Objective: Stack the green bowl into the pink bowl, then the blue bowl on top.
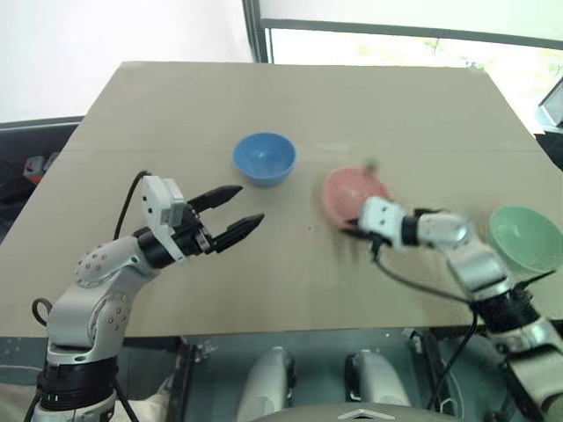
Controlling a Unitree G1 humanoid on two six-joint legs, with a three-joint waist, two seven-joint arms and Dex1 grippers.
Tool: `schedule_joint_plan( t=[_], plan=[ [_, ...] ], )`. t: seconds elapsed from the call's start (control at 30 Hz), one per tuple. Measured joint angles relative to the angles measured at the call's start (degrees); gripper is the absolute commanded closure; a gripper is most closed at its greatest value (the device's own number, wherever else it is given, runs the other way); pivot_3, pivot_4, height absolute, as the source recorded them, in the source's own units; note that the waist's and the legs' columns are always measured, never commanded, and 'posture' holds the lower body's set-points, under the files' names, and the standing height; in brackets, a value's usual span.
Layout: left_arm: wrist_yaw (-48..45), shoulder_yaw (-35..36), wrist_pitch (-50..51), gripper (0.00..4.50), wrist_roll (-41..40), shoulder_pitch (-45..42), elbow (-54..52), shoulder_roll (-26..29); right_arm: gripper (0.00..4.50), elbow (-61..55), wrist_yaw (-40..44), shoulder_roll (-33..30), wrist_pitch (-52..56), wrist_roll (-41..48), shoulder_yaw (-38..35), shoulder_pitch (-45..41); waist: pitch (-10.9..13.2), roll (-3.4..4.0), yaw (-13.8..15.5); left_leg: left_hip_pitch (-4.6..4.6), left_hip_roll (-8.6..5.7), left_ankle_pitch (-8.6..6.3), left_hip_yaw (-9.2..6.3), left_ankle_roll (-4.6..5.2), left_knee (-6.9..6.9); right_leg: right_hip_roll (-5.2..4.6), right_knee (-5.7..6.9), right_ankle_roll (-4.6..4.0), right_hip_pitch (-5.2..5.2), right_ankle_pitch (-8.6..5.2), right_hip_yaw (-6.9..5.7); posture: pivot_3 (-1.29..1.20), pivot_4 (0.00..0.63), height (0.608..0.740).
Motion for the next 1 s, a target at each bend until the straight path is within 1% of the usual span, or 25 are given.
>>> schedule_joint_plan(
  t=[0.03, 0.07, 0.13, 0.17, 0.23, 0.33, 0.43, 0.5, 0.57, 0.6, 0.63, 0.77, 0.93, 0.97, 1.0],
  plan=[
    [-0.34, -0.04, 0.00, 0.69, 0.00, -0.30, 0.22, 0.02, 2.83, -1.68, -0.47, 0.49, 2.31, 0.01, 0.18, 0.36, -0.01, -0.02, -0.01, 0.06, 0.00, 0.00, -0.01, 0.00, 0.02, 0.00, 0.02, 0.00, 0.05, 0.00, 0.00, 0.00, 0.150, 0.740],
    [-0.60, -0.10, 0.00, 0.69, 0.00, -0.51, 0.63, 0.05, 2.43, -2.50, -0.83, 0.85, 3.70, 0.03, 0.43, 0.62, -0.02, -0.03, -0.02, 0.17, 0.00, 0.00, -0.02, 0.00, 0.02, 0.01, 0.07, -0.02, 0.12, 0.00, 0.00, 0.00, 0.150, 0.740],
    [-1.13, -0.12, 0.00, 0.69, 0.00, -0.89, 1.30, 0.12, 1.82, -3.55, -1.29, 1.13, 5.22, 0.03, 0.95, 0.89, -0.02, -0.04, 0.15, 0.22, 0.00, 0.02, -0.08, -0.02, 0.02, 0.03, 0.11, -0.05, 0.14, 0.01, -0.02, 0.00, 0.150, 0.740],
    [-1.41, -0.19, 0.00, 0.69, 0.00, -1.32, 1.94, 0.15, 1.31, -4.55, -1.84, 1.13, 5.93, -0.08, 1.04, 1.29, -0.02, -0.04, 0.27, 0.22, 0.01, 0.02, -0.09, -0.03, 0.02, 0.04, 0.11, -0.08, 0.13, 0.03, -0.02, 0.00, 0.150, 0.740],
    [-1.78, -0.63, 0.00, 0.69, 0.00, -2.45, 2.62, 0.15, 0.74, -6.20, -3.38, 0.87, 7.12, -0.32, 0.41, 1.86, -0.02, -0.05, 0.35, 0.18, -0.01, 0.02, -0.09, -0.03, 0.01, 0.04, 0.10, -0.08, 0.12, 0.03, -0.02, 0.00, 0.150, 0.740],
    [-2.38, -1.83, -0.01, 0.69, 0.02, -3.64, 3.14, 0.05, 0.74, -12.68, -4.07, -1.35, 12.19, 2.62, -4.98, 3.95, -0.01, -0.04, 0.74, 0.06, -0.02, 0.01, -0.08, -0.01, 0.00, 0.03, 0.06, -0.07, 0.06, 0.03, -0.01, 0.00, 0.150, 0.740],
    [-2.74, -2.59, -0.16, 0.69, 0.14, -4.19, 3.99, -0.34, 0.74, -21.23, -4.67, -4.48, 19.36, 8.04, -15.53, 8.50, -0.01, -0.04, 1.45, -0.11, -0.02, -0.01, -0.14, 0.02, -0.10, 0.03, 0.03, -0.07, 0.00, 0.03, -0.10, 0.00, 0.150, 0.740],
    [-2.87, -2.80, -0.34, 0.69, 0.16, -4.42, 4.22, -0.61, 0.74, -24.95, -4.70, -6.43, 22.11, 10.53, -21.52, 12.42, -0.01, -0.05, 1.62, -0.15, -0.03, -0.02, -0.16, 0.04, -0.13, 0.03, -0.03, -0.07, 0.01, 0.03, -0.13, 0.00, 0.150, 0.740],
    [-3.67, -3.88, -0.65, 0.69, 0.20, -5.38, 4.84, -1.08, 0.74, -27.91, -5.67, -7.04, 24.46, 13.11, -29.77, 18.33, -0.01, -0.06, 1.61, -0.12, -0.04, -0.02, -0.12, 0.05, -0.11, 0.03, -0.05, -0.06, 0.04, 0.03, -0.12, 0.00, 0.150, 0.740],
    [-4.09, -4.29, -0.89, 0.69, 0.32, -5.60, 5.06, -1.12, 0.74, -28.08, -6.52, -7.12, 24.88, 13.22, -31.75, 19.66, -0.01, -0.06, 1.51, -0.10, -0.05, -0.02, -0.09, 0.05, -0.09, 0.02, -0.07, -0.06, 0.04, 0.03, -0.09, 0.00, 0.150, 0.740],
    [-6.10, -5.93, -2.07, 0.69, 1.22, -6.63, 5.93, -1.06, 0.74, -27.93, -9.20, -8.26, 25.22, 11.56, -34.46, 22.35, -0.01, -0.06, 1.50, -0.03, -0.11, -0.02, -0.03, 0.05, -0.05, 0.02, -0.13, -0.06, 0.05, 0.02, -0.04, 0.00, 0.150, 0.740],
    [-12.80, -9.15, -4.23, 0.69, 2.20, -7.55, 6.98, -0.38, 0.74, -23.30, -16.07, -10.82, 26.03, 6.05, -38.57, 26.69, -0.01, -0.06, 1.15, 0.20, -0.15, -0.01, 0.14, 0.05, -0.05, 0.08, 0.02, -0.07, 0.08, 0.02, 0.17, 0.00, 0.150, 0.740],
    [-22.92, -12.22, -2.92, 0.69, -0.86, -12.76, 8.16, 1.35, 0.74, -18.87, -20.92, -10.74, 26.43, 3.73, -37.94, 28.42, -0.02, -0.07, 1.25, 0.22, -0.07, 0.01, 0.10, 0.02, -0.06, 0.19, 0.06, -0.09, 0.08, 0.01, 0.20, 0.00, 0.150, 0.740],
    [-24.22, -12.65, -2.63, 0.69, -1.25, -14.01, 8.48, 1.53, 1.25, -17.89, -21.60, -10.27, 26.60, 3.72, -37.57, 28.31, -0.02, -0.07, 1.26, 0.21, -0.07, 0.01, 0.11, 0.03, -0.06, 0.18, 0.04, -0.08, 0.08, 0.01, 0.22, 0.00, 0.150, 0.740],
    [-25.28, -13.06, -2.23, 0.69, -1.57, -14.97, 8.53, 1.58, 1.51, -16.70, -22.16, -9.52, 26.68, 3.79, -36.99, 28.01, -0.02, -0.07, 1.25, 0.19, -0.07, 0.00, 0.13, 0.04, -0.06, 0.17, 0.00, -0.07, 0.08, 0.02, 0.25, 0.00, 0.150, 0.740]
  ],
)
